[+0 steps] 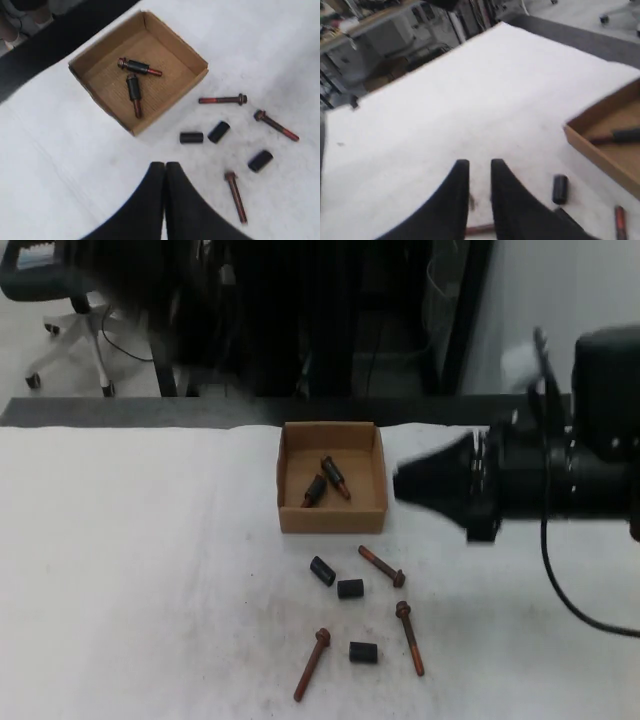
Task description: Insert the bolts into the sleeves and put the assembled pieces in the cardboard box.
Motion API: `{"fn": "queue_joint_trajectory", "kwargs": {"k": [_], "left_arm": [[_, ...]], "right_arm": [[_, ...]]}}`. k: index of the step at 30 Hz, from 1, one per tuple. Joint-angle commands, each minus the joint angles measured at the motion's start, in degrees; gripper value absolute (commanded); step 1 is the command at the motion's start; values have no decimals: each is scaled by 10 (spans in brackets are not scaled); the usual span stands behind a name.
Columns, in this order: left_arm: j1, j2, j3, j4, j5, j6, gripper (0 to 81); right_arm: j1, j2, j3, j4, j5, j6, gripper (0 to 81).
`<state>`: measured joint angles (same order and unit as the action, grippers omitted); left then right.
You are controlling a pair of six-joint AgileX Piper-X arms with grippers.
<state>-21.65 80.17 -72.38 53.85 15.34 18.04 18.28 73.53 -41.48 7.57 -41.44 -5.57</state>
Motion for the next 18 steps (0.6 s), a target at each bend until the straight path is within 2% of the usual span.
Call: {"fn": "queue_joint_trajectory", "kwargs": {"k": [1, 3, 5, 7, 10, 12, 14, 18], "left_arm": [[0, -31, 64, -33, -2, -27, 1], [0, -63, 138, -76, -2, -65, 1], [0, -92, 213, -129, 4, -123, 1], [0, -112, 272, -171, 34, -162, 1], [-12, -119, 314, -185, 199, -192, 1], [-34, -119, 326, -185, 247, -233, 1], [-62, -119, 327, -181, 220, -241, 1], [-112, -117, 327, -237, 86, -247, 1]], "right_arm": [[0, -2, -1, 44, 46, -31, 286], [0, 2, -1, 77, 81, -30, 314], [0, 5, -1, 105, 96, -30, 309], [0, 6, -1, 140, 118, -30, 309], [0, 4, -2, 200, 148, -30, 309], [0, 2, -7, 239, 150, -16, 309], [0, -3, -14, 277, 150, -3, 309], [0, -23, -30, 332, 152, 3, 309]]}}
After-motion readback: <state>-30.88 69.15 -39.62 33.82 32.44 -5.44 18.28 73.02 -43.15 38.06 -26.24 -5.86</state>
